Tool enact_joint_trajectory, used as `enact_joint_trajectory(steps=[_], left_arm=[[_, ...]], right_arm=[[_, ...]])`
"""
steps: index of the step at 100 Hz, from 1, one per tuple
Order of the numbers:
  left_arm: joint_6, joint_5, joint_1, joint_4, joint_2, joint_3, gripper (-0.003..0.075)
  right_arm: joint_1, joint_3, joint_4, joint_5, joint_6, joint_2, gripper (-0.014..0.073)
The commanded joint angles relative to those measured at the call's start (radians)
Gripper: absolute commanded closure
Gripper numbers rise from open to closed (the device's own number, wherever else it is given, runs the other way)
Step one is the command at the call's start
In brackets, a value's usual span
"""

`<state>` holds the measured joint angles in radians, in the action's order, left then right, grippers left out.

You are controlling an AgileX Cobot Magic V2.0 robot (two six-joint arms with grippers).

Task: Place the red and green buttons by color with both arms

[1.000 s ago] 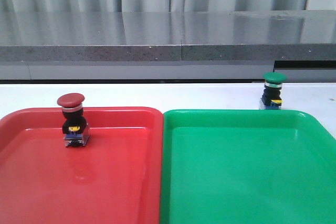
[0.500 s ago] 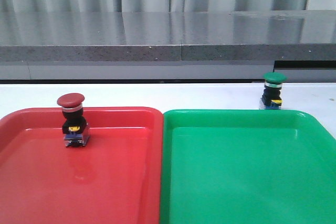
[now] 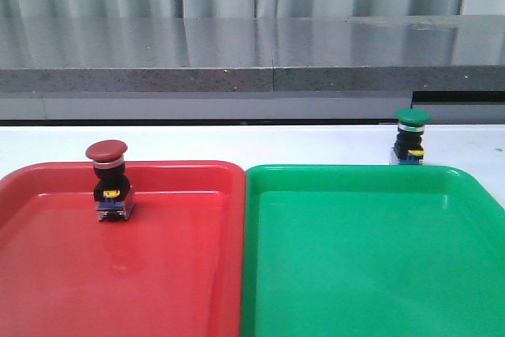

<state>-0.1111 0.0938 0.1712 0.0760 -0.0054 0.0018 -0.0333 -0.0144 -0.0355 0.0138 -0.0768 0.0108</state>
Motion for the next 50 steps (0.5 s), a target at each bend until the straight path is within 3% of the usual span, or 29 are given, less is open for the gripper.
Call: enact_joint_trajectory(steps=[1, 13, 28, 50], left_arm=[[-0.004, -0.082, -0.001, 0.001, -0.030, 0.042, 0.0739], [-0.004, -0.082, -0.001, 0.001, -0.030, 0.042, 0.0739], [-0.004, -0.082, -0.001, 0.001, -0.030, 0.042, 0.0739], [-0.004, -0.082, -0.001, 0.001, -0.030, 0.042, 0.0739]], right_arm=[[0.007, 0.092, -0.005, 0.064, 0.004, 0.011, 0.0661], [0.007, 0.220, -0.015, -0.097, 0.004, -0.020, 0.0661], [0.007, 0.414, -0.058, -0.404, 0.004, -0.131, 0.0661], [0.007, 0.630, -0.102, -0.597, 0.004, -0.337, 0.0661]])
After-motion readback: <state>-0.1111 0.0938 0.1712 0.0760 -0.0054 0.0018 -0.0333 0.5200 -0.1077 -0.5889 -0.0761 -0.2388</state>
